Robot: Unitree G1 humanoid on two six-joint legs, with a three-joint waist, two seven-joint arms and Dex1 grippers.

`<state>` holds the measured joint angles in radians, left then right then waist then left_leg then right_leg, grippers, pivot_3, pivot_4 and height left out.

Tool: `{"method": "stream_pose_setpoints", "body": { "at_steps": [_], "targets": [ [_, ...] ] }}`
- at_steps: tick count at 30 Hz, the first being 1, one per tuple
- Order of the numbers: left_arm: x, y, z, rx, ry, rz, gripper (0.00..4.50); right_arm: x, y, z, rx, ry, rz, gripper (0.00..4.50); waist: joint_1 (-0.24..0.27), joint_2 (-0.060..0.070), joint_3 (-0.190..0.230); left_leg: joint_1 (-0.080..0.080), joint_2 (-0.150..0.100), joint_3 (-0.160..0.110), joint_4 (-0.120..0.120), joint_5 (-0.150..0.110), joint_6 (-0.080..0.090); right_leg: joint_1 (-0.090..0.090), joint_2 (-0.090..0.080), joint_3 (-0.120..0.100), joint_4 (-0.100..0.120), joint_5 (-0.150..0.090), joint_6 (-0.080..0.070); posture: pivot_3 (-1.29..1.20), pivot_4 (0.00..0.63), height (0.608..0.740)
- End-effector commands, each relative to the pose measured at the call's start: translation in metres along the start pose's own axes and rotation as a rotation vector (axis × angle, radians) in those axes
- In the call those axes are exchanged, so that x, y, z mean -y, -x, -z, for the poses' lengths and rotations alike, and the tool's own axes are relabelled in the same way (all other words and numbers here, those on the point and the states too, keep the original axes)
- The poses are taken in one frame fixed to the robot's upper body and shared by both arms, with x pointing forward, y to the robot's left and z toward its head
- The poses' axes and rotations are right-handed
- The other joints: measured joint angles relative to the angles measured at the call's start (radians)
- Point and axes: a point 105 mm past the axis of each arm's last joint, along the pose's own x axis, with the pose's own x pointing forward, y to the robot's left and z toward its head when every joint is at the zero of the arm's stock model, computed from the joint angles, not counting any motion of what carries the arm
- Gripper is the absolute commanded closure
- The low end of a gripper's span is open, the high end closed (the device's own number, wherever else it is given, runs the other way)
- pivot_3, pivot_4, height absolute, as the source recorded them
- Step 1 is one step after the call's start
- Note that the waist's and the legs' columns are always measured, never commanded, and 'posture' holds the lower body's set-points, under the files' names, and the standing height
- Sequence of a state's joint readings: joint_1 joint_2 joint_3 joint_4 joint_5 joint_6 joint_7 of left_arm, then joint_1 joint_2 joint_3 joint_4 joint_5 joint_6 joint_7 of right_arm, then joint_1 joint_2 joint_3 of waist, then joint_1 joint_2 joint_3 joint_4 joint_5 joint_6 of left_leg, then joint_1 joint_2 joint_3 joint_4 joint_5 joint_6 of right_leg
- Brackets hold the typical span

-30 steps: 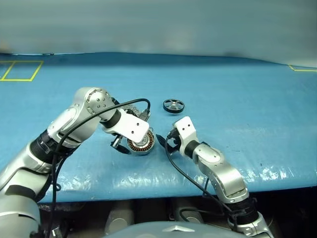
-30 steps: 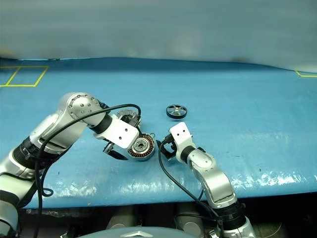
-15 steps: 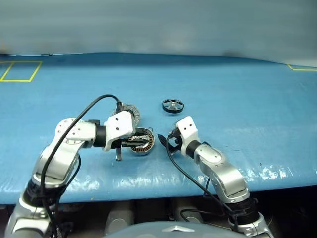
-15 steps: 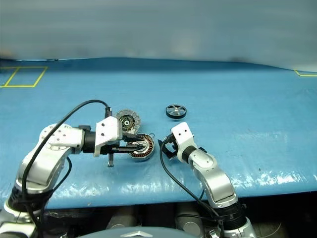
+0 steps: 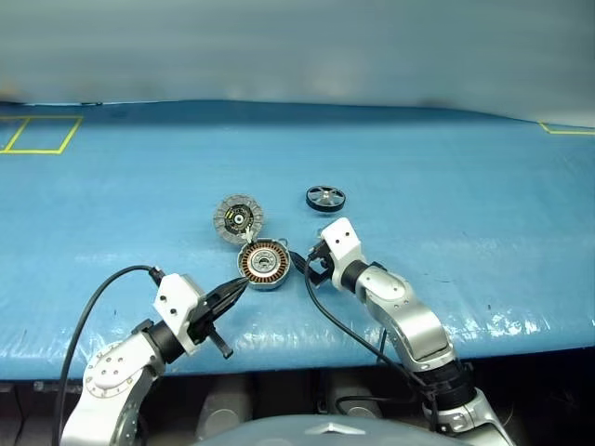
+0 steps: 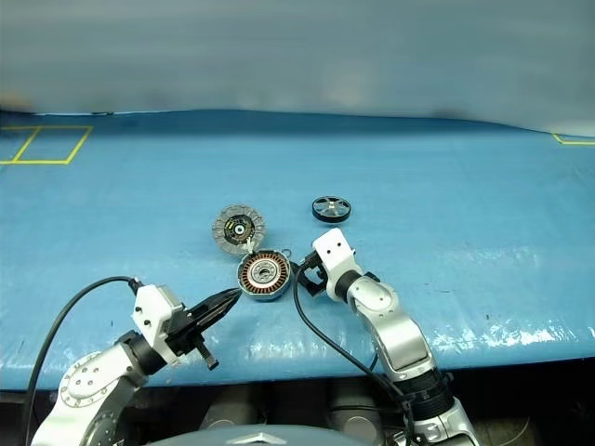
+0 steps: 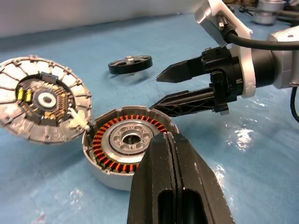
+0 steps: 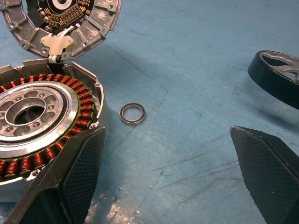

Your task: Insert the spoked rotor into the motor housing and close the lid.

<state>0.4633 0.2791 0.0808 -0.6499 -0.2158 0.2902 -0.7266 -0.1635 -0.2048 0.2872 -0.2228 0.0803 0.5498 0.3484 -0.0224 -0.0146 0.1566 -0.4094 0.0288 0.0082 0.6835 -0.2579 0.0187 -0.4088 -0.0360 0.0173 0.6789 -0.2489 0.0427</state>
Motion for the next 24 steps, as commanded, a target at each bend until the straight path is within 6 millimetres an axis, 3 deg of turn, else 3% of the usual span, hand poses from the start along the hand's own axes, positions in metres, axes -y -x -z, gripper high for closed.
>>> {"method": "stream_pose_setpoints", "body": {
  "at_steps": [1, 13, 24],
  "targets": [
    [-0.003, 0.004, 0.003, 0.024, -0.041, -0.072, 4.48, -0.006, -0.003, -0.010, 0.045, 0.023, -0.033, 0.00, -0.001, 0.000, 0.000, 0.000, 0.000, 0.000, 0.000, 0.000, 0.000, 0.000, 0.000, 0.000, 0.000, 0.000, 0.000, 0.00, 0.150, 0.740],
    [-0.008, 0.011, 0.022, 0.016, -0.056, -0.120, 4.48, -0.021, -0.007, -0.007, 0.036, 0.034, -0.102, 0.00, -0.004, 0.000, 0.000, 0.000, 0.001, 0.002, -0.001, 0.000, 0.000, -0.002, 0.000, 0.001, 0.000, -0.002, 0.003, 0.00, 0.150, 0.740],
    [-0.023, 0.012, 0.017, 0.080, -0.085, -0.194, 4.48, -0.006, -0.030, -0.003, 0.060, 0.070, -0.067, 0.00, -0.005, 0.000, 0.000, 0.000, 0.001, 0.003, -0.001, 0.000, 0.000, -0.001, 0.000, 0.001, -0.001, -0.001, 0.001, 0.00, 0.150, 0.740]
  ]
}}
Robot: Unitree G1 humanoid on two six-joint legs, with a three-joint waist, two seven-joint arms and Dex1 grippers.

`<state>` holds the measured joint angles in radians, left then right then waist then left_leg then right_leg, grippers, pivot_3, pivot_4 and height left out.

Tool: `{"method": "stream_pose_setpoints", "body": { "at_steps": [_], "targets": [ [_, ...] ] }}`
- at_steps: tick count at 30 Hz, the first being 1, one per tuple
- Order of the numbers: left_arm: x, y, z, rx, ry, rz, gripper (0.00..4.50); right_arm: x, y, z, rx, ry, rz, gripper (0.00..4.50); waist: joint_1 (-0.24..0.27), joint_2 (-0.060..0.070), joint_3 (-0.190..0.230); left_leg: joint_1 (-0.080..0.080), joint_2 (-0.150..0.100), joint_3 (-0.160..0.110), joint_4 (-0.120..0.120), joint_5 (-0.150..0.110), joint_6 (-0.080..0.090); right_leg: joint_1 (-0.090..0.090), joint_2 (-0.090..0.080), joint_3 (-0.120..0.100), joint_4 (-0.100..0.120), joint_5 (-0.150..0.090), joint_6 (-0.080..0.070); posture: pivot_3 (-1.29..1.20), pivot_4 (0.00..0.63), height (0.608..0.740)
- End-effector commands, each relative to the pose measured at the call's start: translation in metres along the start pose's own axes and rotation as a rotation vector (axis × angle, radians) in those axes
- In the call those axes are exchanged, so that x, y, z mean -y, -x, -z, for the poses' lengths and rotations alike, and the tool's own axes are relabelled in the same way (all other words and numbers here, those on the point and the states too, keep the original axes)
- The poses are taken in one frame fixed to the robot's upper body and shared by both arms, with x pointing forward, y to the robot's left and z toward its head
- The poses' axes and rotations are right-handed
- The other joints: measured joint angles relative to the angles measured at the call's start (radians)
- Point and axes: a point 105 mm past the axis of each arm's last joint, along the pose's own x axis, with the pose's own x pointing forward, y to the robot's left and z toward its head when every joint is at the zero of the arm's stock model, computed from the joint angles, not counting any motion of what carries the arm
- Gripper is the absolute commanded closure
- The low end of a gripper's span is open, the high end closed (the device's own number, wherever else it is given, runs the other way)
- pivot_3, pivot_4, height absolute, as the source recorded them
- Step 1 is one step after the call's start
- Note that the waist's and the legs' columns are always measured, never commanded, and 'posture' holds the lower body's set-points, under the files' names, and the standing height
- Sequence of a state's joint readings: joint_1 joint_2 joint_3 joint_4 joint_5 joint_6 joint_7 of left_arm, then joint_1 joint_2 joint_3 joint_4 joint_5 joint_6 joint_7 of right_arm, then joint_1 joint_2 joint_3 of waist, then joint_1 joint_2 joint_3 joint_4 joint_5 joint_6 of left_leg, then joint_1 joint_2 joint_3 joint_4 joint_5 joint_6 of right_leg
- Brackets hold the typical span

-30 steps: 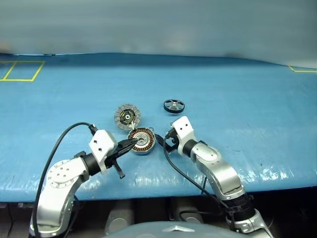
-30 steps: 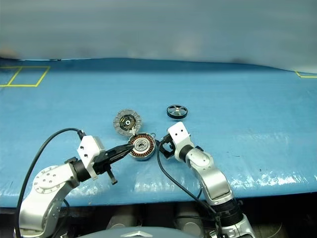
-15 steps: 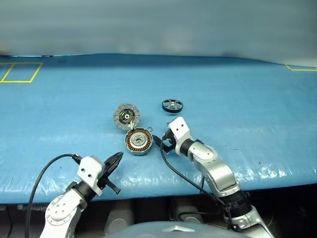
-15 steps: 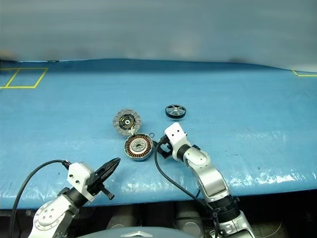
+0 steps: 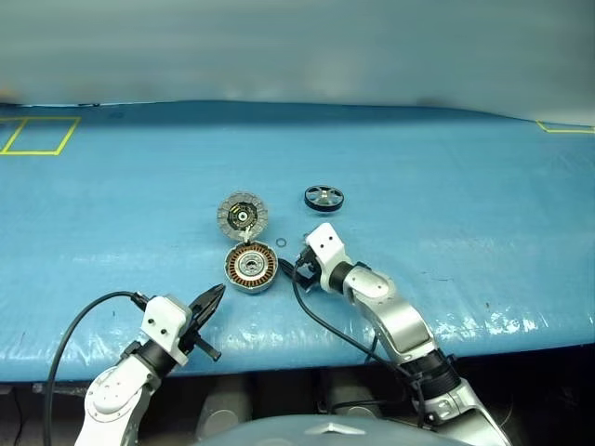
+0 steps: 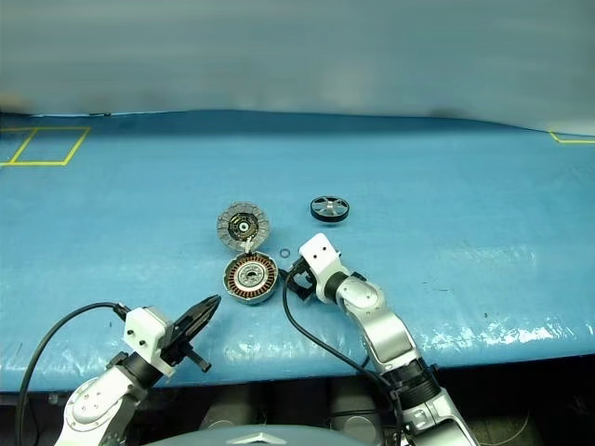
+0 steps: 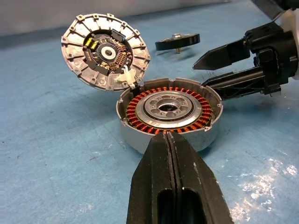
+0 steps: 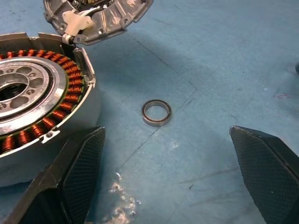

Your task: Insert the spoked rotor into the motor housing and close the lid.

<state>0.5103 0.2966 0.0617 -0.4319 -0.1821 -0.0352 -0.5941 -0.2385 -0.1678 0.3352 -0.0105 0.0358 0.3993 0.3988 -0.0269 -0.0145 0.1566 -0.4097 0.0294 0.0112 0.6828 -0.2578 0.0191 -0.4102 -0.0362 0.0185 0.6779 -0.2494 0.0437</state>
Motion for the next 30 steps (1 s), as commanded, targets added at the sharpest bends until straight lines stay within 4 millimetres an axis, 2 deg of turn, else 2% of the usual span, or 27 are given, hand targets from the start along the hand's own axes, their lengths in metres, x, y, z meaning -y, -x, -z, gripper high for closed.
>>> {"method": "stream_pose_setpoints", "body": {
  "at_steps": [1, 7, 15, 18, 28, 30],
  "targets": [
    [-0.005, 0.000, -0.009, 0.055, -0.014, -0.036, 4.48, 0.005, -0.008, -0.013, 0.064, 0.025, 0.010, 0.00, 0.000, 0.000, 0.000, 0.000, 0.000, 0.000, 0.000, 0.000, 0.000, 0.000, 0.000, 0.000, 0.000, 0.001, -0.002, 0.00, 0.150, 0.740],
    [-0.005, -0.001, -0.010, 0.054, -0.016, -0.042, 4.48, -0.003, -0.020, -0.013, 0.068, 0.025, -0.042, 0.00, -0.001, 0.000, 0.000, 0.000, 0.000, 0.000, -0.001, 0.000, 0.000, 0.000, 0.000, 0.000, 0.000, 0.001, -0.002, 0.00, 0.150, 0.740],
    [-0.001, -0.002, -0.015, 0.053, -0.005, -0.043, 4.48, -0.004, -0.030, 0.004, 0.006, -0.024, -0.042, 0.00, -0.010, 0.000, 0.000, 0.001, 0.001, 0.001, -0.001, 0.000, 0.000, 0.000, 0.001, 0.000, 0.000, 0.001, -0.002, 0.00, 0.150, 0.740],
    [-0.001, -0.002, -0.015, 0.051, 0.003, -0.044, 4.50, -0.002, -0.031, 0.009, -0.020, -0.022, -0.034, 0.62, -0.010, 0.000, 0.000, 0.002, 0.001, 0.001, -0.001, 0.000, 0.000, 0.000, 0.000, 0.000, 0.000, 0.001, -0.002, 0.00, 0.150, 0.740],
    [0.000, -0.002, -0.015, 0.049, 0.012, -0.043, 4.50, 0.007, -0.025, 0.009, -0.028, 0.007, 0.011, 3.83, -0.008, 0.000, 0.000, 0.007, 0.001, 0.002, -0.002, 0.000, 0.000, 0.001, -0.002, 0.000, -0.001, -0.001, 0.001, 0.00, 0.150, 0.740],
    [0.000, -0.001, -0.015, 0.050, 0.017, -0.045, 4.50, 0.014, -0.020, 0.008, -0.025, 0.008, 0.038, 3.84, -0.006, 0.000, 0.000, 0.007, 0.001, 0.003, -0.002, 0.000, 0.000, 0.000, -0.002, 0.000, -0.001, -0.001, 0.001, 0.00, 0.150, 0.740]
  ]
}}
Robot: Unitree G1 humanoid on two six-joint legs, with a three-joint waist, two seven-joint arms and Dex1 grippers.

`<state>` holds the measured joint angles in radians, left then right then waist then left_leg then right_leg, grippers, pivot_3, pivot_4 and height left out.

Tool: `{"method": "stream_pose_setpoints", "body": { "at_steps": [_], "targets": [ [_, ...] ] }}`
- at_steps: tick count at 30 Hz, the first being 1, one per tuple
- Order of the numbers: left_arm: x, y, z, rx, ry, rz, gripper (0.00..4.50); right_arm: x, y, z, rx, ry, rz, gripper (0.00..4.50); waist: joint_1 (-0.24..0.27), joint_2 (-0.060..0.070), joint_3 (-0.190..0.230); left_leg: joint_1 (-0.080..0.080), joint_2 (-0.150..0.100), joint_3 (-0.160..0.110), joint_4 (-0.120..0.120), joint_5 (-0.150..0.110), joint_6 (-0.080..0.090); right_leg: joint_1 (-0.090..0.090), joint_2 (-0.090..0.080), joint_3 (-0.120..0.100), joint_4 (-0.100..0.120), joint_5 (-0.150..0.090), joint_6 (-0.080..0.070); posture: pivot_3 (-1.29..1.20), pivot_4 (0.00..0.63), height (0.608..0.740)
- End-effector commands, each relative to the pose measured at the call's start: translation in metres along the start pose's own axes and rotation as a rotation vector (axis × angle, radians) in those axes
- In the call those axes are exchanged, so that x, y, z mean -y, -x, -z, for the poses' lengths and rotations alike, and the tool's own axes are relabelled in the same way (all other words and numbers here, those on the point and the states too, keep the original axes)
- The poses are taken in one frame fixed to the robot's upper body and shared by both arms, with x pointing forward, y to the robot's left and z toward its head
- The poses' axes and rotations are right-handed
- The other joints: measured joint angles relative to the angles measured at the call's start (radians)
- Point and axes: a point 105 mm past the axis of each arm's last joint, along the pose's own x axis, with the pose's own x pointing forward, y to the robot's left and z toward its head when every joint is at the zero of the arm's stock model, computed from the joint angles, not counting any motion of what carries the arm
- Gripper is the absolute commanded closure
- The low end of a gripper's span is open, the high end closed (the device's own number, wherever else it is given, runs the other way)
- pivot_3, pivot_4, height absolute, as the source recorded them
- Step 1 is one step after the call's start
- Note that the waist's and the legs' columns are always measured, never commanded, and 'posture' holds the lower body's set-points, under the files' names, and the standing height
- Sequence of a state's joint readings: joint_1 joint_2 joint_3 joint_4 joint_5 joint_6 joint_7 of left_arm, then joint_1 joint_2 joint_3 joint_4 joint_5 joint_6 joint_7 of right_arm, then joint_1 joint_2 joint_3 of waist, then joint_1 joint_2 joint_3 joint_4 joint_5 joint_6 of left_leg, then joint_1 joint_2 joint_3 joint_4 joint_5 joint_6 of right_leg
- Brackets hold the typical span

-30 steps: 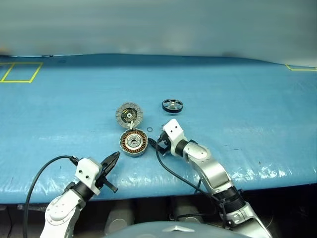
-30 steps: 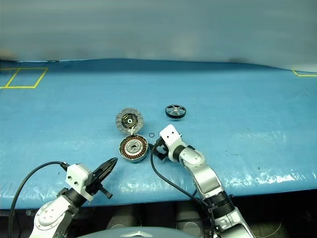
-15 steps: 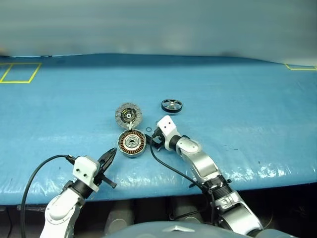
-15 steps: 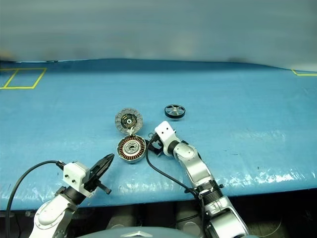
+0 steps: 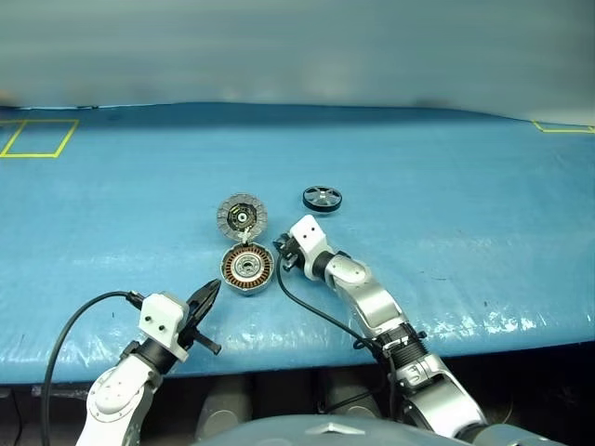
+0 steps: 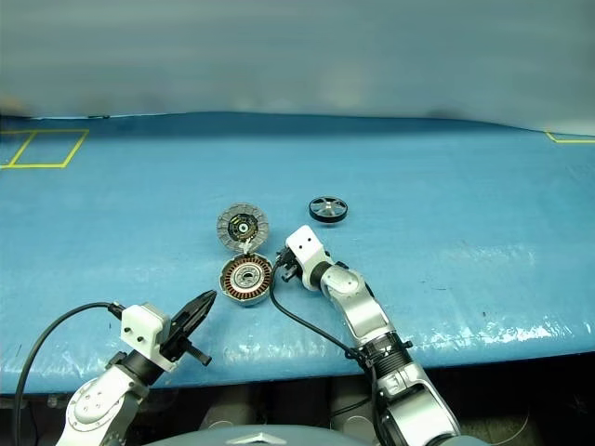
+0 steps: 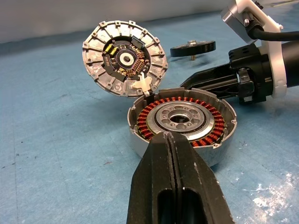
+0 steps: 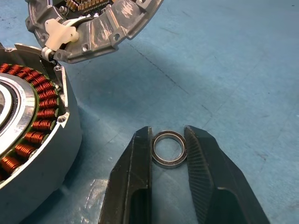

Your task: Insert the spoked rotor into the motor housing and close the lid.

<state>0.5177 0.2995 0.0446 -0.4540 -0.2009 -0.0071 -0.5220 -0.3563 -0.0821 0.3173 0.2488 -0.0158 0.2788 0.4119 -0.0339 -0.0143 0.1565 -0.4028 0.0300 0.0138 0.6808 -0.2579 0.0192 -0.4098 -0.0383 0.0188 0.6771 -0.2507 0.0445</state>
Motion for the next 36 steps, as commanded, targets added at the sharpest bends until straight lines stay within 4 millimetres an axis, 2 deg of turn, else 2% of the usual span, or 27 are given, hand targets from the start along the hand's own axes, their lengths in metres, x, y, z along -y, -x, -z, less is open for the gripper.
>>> {"method": "stream_pose_setpoints", "body": {
  "at_steps": [1, 5, 11, 14, 19, 22, 27, 31, 36],
  "targets": [
    [0.003, 0.000, -0.013, 0.050, -0.004, 0.006, 4.50, 0.016, 0.013, 0.004, -0.018, 0.001, 0.068, 3.84, 0.003, 0.000, 0.000, 0.000, 0.000, 0.000, 0.000, 0.000, 0.000, 0.000, 0.000, 0.000, 0.000, 0.000, 0.000, 0.00, 0.150, 0.740],
    [0.004, 0.002, -0.011, 0.056, 0.000, 0.009, 4.50, 0.025, 0.030, -0.004, 0.010, 0.030, 0.097, 3.84, 0.010, 0.000, 0.000, 0.000, -0.001, 0.001, -0.001, -0.001, 0.001, 0.000, -0.002, 0.000, -0.001, 0.000, -0.001, 0.00, 0.150, 0.740],
    [0.006, 0.006, -0.006, 0.059, 0.000, 0.011, 4.50, 0.019, 0.052, -0.039, 0.119, 0.030, 0.082, 3.84, 0.006, 0.000, 0.000, -0.008, 0.000, 0.004, -0.001, -0.001, 0.002, -0.004, -0.002, 0.000, -0.002, 0.003, -0.003, 0.00, 0.150, 0.740],
    [0.004, 0.008, -0.006, 0.078, -0.003, -0.020, 4.50, 0.004, 0.056, -0.056, 0.157, 0.038, 0.022, 3.84, 0.007, 0.000, 0.000, -0.008, 0.000, 0.004, -0.002, -0.001, 0.002, -0.005, -0.001, 0.000, -0.002, 0.002, -0.002, 0.00, 0.150, 0.740],
    [0.000, 0.010, -0.004, 0.108, 0.035, -0.074, 4.50, -0.030, 0.053, -0.072, 0.174, 0.067, -0.116, 3.84, 0.007, 0.000, 0.000, -0.008, 0.000, 0.003, -0.002, -0.001, 0.002, -0.004, -0.002, 0.000, -0.003, -0.001, 0.002, 0.00, 0.150, 0.740],
    [-0.001, 0.010, -0.003, 0.101, 0.041, -0.089, 4.50, -0.048, 0.049, -0.075, 0.170, 0.059, -0.183, 3.84, 0.007, 0.000, 0.000, -0.008, 0.000, 0.004, -0.002, -0.001, 0.002, -0.004, -0.003, 0.000, -0.003, -0.001, 0.002, 0.00, 0.150, 0.740],
    [0.002, 0.003, 0.000, 0.076, 0.046, -0.080, 4.50, -0.075, 0.037, -0.068, 0.130, 0.072, -0.265, 3.84, 0.007, 0.000, 0.000, -0.008, 0.000, 0.003, -0.002, -0.001, 0.002, -0.005, -0.003, -0.001, -0.003, -0.001, 0.002, 0.00, 0.150, 0.740],
    [0.006, -0.004, 0.001, 0.070, 0.067, -0.070, 4.50, -0.084, 0.029, -0.064, 0.116, 0.054, -0.281, 3.84, 0.008, 0.000, 0.000, -0.008, -0.001, 0.003, -0.002, -0.002, 0.003, -0.004, -0.003, -0.001, -0.004, -0.001, 0.002, 0.00, 0.150, 0.740],
    [0.004, 0.000, 0.010, 0.033, 0.053, -0.090, 4.50, -0.088, 0.024, -0.061, 0.105, 0.040, -0.295, 3.84, 0.005, 0.000, 0.000, -0.008, -0.001, 0.003, -0.002, -0.002, 0.003, -0.004, -0.003, -0.001, -0.004, 0.000, 0.002, 0.00, 0.150, 0.740]
  ]
}}
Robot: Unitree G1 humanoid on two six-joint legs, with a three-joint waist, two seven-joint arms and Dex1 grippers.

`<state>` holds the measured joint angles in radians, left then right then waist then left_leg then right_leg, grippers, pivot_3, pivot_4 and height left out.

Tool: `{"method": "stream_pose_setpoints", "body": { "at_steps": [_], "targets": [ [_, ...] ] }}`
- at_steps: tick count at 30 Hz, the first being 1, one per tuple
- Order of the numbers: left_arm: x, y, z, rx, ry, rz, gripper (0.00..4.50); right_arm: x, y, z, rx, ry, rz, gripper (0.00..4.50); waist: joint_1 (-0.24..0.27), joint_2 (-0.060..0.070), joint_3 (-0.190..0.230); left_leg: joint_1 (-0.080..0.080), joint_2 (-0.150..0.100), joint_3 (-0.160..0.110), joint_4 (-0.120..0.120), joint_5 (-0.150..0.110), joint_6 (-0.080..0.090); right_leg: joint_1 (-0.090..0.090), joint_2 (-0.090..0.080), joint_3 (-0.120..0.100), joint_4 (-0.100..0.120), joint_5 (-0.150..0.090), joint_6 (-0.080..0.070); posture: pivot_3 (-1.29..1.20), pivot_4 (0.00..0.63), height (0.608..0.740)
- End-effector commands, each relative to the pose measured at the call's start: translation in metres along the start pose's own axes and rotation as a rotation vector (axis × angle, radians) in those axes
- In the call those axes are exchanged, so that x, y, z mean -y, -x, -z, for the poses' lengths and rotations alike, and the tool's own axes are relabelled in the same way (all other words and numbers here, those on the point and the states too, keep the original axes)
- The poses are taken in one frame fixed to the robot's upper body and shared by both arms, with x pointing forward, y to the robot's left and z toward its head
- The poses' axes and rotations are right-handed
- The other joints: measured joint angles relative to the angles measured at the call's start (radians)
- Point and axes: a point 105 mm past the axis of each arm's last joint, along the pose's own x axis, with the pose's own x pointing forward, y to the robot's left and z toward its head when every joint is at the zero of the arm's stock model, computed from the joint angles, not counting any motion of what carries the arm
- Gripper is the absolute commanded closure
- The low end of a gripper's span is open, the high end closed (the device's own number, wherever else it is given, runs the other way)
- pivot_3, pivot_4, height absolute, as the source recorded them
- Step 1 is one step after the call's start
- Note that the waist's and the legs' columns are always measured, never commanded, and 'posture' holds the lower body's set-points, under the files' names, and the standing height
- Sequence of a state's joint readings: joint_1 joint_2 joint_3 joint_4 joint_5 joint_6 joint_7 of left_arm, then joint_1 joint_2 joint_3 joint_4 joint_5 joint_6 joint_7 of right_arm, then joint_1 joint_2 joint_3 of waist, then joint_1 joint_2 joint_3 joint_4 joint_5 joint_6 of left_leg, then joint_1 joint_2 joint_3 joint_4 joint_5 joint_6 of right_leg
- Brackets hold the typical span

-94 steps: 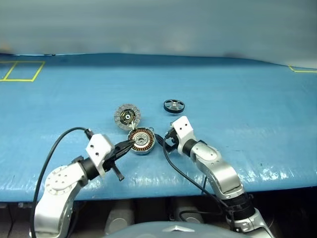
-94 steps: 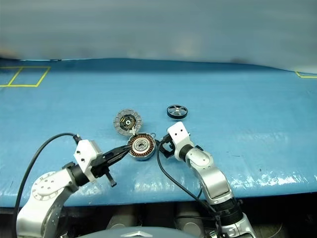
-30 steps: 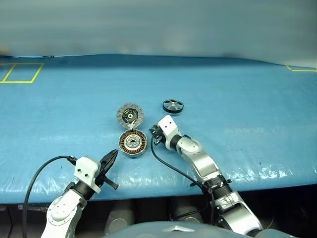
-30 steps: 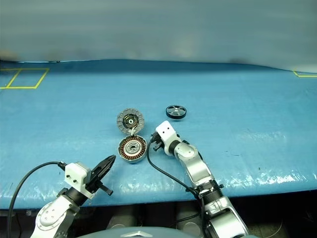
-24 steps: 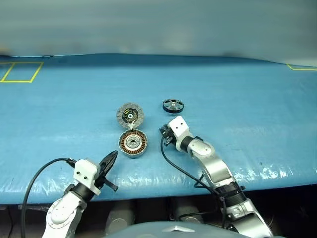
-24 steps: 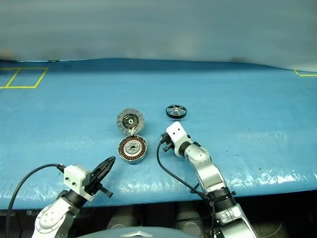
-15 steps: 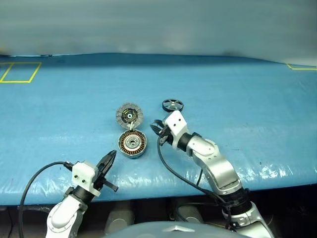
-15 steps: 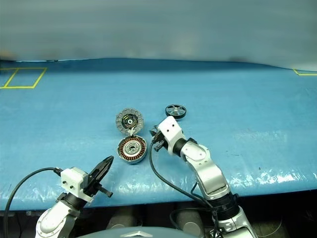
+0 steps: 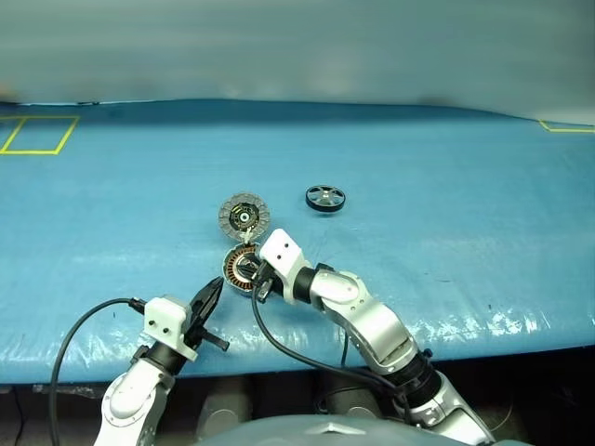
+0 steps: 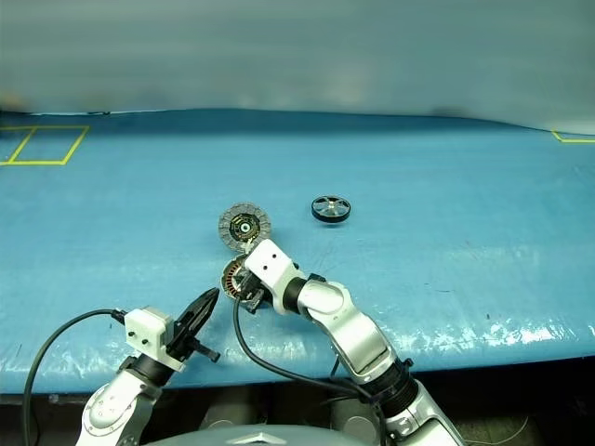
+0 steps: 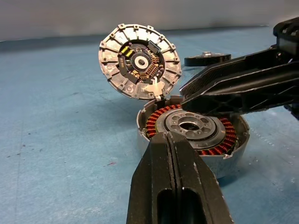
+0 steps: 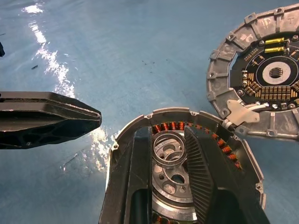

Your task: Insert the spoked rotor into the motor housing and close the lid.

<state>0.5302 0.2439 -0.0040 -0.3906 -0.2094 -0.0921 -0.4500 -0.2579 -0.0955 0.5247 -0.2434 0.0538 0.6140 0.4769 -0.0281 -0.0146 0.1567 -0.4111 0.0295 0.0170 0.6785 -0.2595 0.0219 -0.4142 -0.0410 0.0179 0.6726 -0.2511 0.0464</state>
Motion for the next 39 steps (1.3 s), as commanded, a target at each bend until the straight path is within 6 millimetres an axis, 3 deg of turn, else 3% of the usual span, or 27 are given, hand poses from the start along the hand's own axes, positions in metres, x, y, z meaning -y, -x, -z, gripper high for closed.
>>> {"method": "stream_pose_setpoints", "body": {
  "at_steps": [1, 25, 35, 39],
  "targets": [
    [-0.001, 0.002, 0.002, 0.005, -0.022, -0.017, 4.50, -0.004, -0.004, -0.012, 0.045, 0.020, -0.012, 3.84, 0.000, 0.000, 0.000, 0.000, 0.000, 0.000, 0.000, 0.000, 0.000, 0.000, 0.000, 0.000, 0.000, 0.000, 0.000, 0.00, 0.150, 0.740],
    [0.009, 0.007, 0.008, 0.018, 0.033, 0.039, 4.50, 0.011, -0.007, -0.001, 0.011, 0.004, 0.040, 3.84, 0.001, 0.000, 0.000, 0.000, 0.000, 0.000, 0.000, 0.000, 0.000, -0.001, -0.001, -0.001, -0.001, 0.000, 0.000, 0.00, 0.150, 0.740],
    [0.009, 0.008, 0.008, 0.016, 0.033, 0.044, 4.50, 0.004, -0.007, 0.007, -0.015, -0.017, 0.007, 3.84, 0.000, 0.000, 0.000, 0.000, 0.000, 0.000, -0.001, 0.000, 0.000, -0.001, -0.001, -0.001, -0.001, 0.000, 0.000, 0.00, 0.150, 0.740],
    [0.009, 0.009, 0.009, 0.010, 0.034, 0.044, 4.50, 0.004, -0.007, 0.008, -0.016, -0.023, 0.014, 2.51, 0.000, 0.000, 0.000, 0.000, 0.000, 0.000, -0.001, 0.000, 0.000, -0.001, -0.001, -0.001, -0.001, 0.000, 0.000, 0.00, 0.150, 0.740]
  ]
}}
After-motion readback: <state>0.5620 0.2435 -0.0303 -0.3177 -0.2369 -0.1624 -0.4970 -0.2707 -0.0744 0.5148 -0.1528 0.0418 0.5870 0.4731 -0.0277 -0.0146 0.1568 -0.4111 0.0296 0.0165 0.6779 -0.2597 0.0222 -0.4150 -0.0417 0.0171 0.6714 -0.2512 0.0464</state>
